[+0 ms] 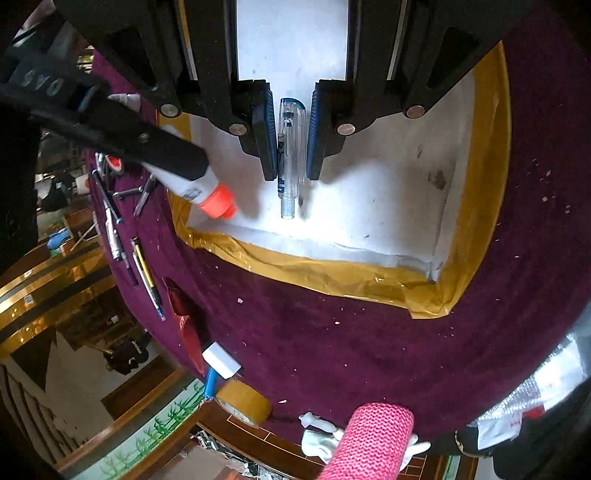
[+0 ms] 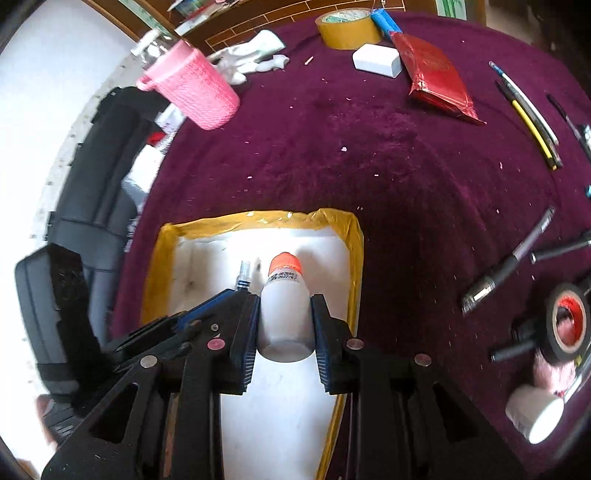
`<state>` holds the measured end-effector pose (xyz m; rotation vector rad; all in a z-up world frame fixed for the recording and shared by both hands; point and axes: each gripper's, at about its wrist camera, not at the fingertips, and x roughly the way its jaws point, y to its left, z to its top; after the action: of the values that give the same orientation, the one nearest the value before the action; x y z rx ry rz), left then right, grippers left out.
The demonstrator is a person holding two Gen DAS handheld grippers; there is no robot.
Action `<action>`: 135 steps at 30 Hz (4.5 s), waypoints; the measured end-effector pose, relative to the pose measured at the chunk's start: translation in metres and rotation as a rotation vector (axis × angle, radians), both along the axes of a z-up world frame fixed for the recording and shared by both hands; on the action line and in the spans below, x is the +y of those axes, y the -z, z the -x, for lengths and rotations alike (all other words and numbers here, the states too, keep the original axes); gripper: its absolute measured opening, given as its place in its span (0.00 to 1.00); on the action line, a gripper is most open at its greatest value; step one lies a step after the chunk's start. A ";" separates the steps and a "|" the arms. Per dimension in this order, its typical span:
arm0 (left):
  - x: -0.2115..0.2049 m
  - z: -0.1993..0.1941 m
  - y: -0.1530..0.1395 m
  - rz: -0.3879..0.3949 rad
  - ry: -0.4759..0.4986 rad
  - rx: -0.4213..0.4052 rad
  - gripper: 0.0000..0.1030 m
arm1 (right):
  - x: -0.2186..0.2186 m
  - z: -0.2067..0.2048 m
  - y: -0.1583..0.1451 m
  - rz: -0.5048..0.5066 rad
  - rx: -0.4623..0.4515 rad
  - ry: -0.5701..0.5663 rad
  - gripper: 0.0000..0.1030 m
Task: Organize objects
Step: 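Carry the pen and glue bottle over the yellow-rimmed tray and open both tools, then reach the left tool into the pile and grasp a black marker, then carry the black marker toward the tray with the left tool while the right tool grasps a clear ballpoint pen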
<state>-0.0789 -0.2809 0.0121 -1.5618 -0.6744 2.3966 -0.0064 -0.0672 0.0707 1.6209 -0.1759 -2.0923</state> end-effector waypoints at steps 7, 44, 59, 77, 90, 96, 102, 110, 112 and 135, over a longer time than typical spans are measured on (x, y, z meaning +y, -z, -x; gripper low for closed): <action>-0.005 0.003 0.002 -0.044 -0.014 0.007 0.31 | -0.001 0.006 0.005 -0.014 0.005 0.034 0.24; 0.232 -0.014 -0.073 0.095 0.231 0.117 0.58 | 0.384 -0.068 -0.009 -0.234 0.133 0.595 1.00; 0.240 0.028 -0.032 0.089 0.132 -0.045 0.58 | 0.414 -0.073 0.001 -0.195 0.122 0.508 1.00; 0.260 0.025 -0.015 0.032 0.277 -0.128 0.14 | 0.407 -0.071 0.013 -0.194 0.100 0.456 1.00; 0.315 0.023 -0.023 0.305 0.422 -0.035 0.17 | 0.407 -0.074 0.016 -0.203 0.091 0.450 1.00; 0.336 0.006 -0.026 0.108 0.603 -0.090 0.17 | 0.409 -0.075 0.018 -0.209 0.088 0.453 1.00; 0.315 0.015 -0.047 0.044 0.544 -0.041 0.20 | 0.411 -0.075 0.022 -0.206 0.074 0.455 1.00; 0.304 0.031 -0.031 0.312 0.537 -0.004 0.21 | 0.410 -0.075 0.027 -0.208 0.063 0.450 1.00; 0.312 0.026 -0.021 0.402 0.575 0.001 0.21 | 0.410 -0.075 0.028 -0.209 0.062 0.446 1.00; 0.298 0.030 -0.053 0.409 0.493 0.148 0.11 | 0.379 -0.063 0.005 -0.212 0.144 0.355 1.00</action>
<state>-0.1088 0.0173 0.0653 -1.4435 0.2294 2.3103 0.0571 0.3120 0.0654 1.6450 -0.2123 -2.5644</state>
